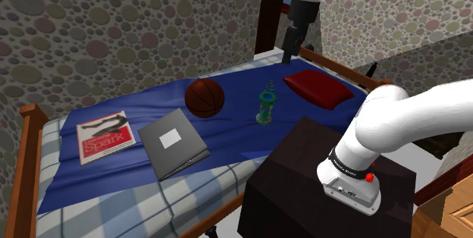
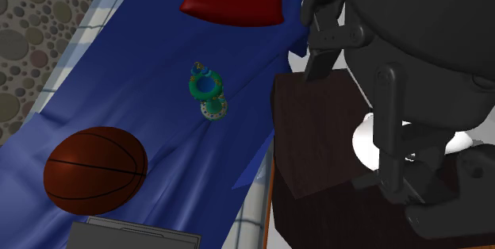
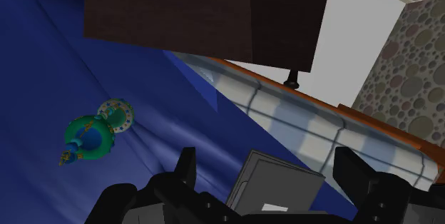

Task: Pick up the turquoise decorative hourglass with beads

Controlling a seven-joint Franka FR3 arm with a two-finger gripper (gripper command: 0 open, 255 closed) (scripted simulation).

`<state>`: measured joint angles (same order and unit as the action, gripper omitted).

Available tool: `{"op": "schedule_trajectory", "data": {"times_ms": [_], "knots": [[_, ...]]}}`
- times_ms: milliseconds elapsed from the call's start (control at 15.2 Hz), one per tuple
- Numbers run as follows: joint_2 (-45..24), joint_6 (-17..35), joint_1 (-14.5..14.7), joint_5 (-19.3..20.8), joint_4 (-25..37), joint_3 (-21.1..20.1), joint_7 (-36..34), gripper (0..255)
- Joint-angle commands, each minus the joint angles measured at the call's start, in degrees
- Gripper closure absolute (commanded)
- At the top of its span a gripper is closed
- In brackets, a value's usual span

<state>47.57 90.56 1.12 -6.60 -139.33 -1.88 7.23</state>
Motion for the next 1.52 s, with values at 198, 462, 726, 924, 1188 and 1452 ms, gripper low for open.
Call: {"op": "schedule_trajectory", "data": {"times_ms": [198, 462, 726, 924, 1188, 1452], "knots": [[-1.68, 4.53, -0.93, 2.1, -3.13, 2.24, 3.46, 0], [-5.19, 10.99, -2.23, 4.82, -6.31, 5.34, 7.91, 0], [-10.2, 17.84, -3.55, 7.26, -8.25, 8.49, 12.24, 0], [-14.88, 23.11, -4.42, 8.78, -8.84, 10.88, 15.44, 0], [-22.2, 30.08, -5.31, 10.14, -8.42, 14.05, 19.74, 0], [-30.49, 36.67, -5.82, 10.34, -6.63, 17.1, 24.31, 0]]}}
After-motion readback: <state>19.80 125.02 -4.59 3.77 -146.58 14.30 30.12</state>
